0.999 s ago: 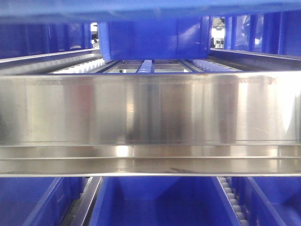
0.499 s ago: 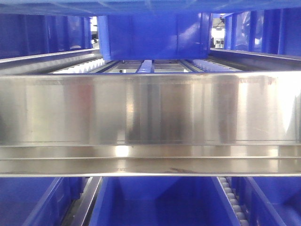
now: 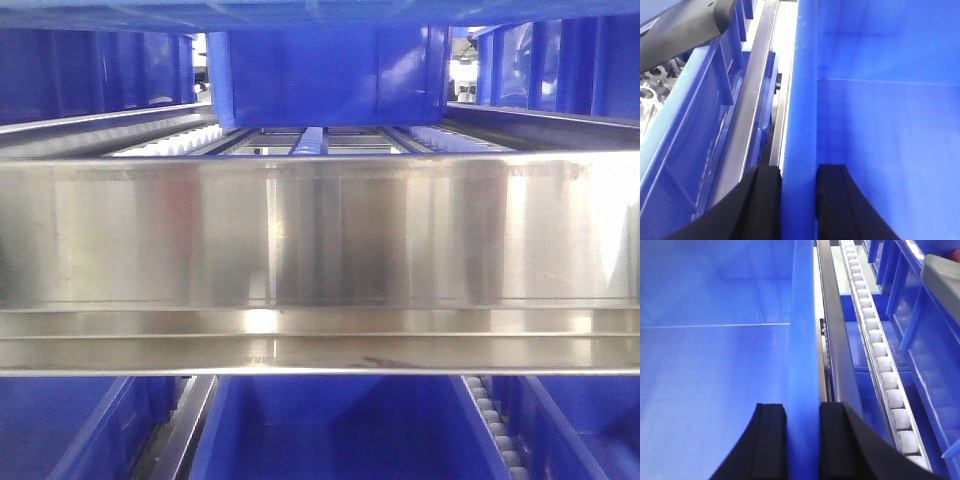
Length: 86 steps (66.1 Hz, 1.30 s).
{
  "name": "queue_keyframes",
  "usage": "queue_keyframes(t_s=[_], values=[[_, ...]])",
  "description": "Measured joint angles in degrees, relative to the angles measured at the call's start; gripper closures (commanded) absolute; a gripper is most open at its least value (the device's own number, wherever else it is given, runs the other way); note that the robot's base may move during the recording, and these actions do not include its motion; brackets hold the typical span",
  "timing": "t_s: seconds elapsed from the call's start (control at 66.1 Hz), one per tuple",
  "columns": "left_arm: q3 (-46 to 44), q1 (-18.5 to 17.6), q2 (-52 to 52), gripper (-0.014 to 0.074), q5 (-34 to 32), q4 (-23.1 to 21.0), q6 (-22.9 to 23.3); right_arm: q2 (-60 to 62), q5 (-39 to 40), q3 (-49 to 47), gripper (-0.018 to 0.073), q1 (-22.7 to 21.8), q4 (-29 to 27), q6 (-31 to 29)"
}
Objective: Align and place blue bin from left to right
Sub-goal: 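Pull the held bin back out of the shelf toward the robot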
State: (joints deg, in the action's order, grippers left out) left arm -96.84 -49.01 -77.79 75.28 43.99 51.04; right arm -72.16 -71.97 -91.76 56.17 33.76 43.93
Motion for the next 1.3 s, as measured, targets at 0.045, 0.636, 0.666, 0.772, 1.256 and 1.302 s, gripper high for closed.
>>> queue_keyframes(t_s=[0.045, 0.636, 0.666, 0.772, 1.256, 1.302], values=[[0.0, 0.0, 0.0, 0.0707, 0.0, 0.0, 0.0, 0.0, 0.0, 0.0, 0.0725, 0.0, 0.0, 0.0], [0.0, 0.0, 0.0, 0.0707, 0.0, 0.0, 0.0, 0.0, 0.0, 0.0, 0.0725, 0.0, 0.0, 0.0], [0.0, 0.0, 0.0, 0.0707, 0.0, 0.0, 0.0, 0.0, 0.0, 0.0, 0.0725, 0.0, 0.0, 0.0], [0.0, 0.0, 0.0, 0.0707, 0.0, 0.0, 0.0, 0.0, 0.0, 0.0, 0.0725, 0.0, 0.0, 0.0], [0.0, 0.1, -0.1, 0.0707, 0.0, 0.0, 0.0, 0.0, 0.0, 0.0, 0.0725, 0.0, 0.0, 0.0], [0.0, 0.1, -0.1, 0.0707, 0.0, 0.0, 0.0, 0.0, 0.0, 0.0, 0.0725, 0.0, 0.0, 0.0]])
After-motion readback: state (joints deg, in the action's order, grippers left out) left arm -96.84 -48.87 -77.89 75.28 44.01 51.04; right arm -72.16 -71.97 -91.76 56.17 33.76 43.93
